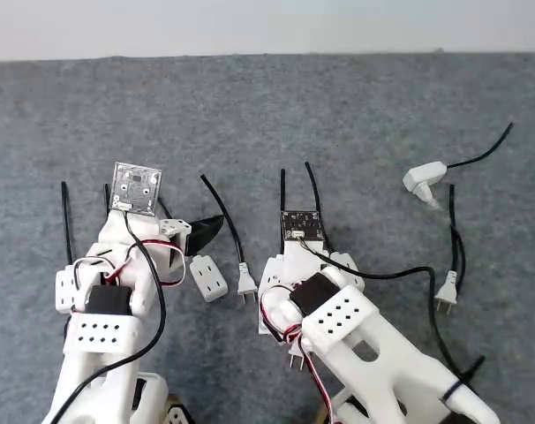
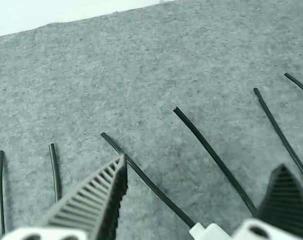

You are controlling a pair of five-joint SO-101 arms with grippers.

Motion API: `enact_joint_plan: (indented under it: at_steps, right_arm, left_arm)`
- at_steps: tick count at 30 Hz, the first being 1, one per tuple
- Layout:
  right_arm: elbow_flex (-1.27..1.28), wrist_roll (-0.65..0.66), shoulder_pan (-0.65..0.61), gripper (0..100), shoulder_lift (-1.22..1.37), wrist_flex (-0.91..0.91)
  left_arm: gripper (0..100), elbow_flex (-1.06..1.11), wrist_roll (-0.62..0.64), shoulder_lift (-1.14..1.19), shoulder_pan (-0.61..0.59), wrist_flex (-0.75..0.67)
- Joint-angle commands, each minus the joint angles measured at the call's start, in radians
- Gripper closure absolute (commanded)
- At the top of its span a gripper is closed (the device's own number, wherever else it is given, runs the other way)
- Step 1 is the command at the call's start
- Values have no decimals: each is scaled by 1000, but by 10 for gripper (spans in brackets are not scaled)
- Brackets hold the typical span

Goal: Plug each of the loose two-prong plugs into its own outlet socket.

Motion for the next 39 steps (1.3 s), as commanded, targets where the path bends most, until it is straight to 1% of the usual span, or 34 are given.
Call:
enact_joint_plan:
  at_steps: [1,8,12,16,18,22,24,26,32,39]
  right_arm:
    - [-5,20,16,839,5,-2]
    - [-5,69,33,839,5,33]
    - [-5,77,96,839,5,36]
    - [26,77,108,832,5,27]
    - [40,77,108,786,5,12]
    - [60,68,108,627,5,10]
    - [68,68,108,598,5,12]
    - [69,68,104,614,5,12]
    - [66,74,101,734,5,1]
    - [86,75,101,735,5,-36]
  left_arm:
    - [589,-12,0,2,3,-28]
    - [589,-12,0,2,3,-28]
    - [589,-12,0,2,3,-28]
    - [589,-12,0,2,3,-28]
    - [589,-10,0,2,3,-28]
    - [589,4,2,2,3,-54]
    - [589,12,2,2,3,-68]
    - [589,13,2,2,3,-68]
    - [589,13,2,2,5,-68]
    - [589,13,2,2,5,-69]
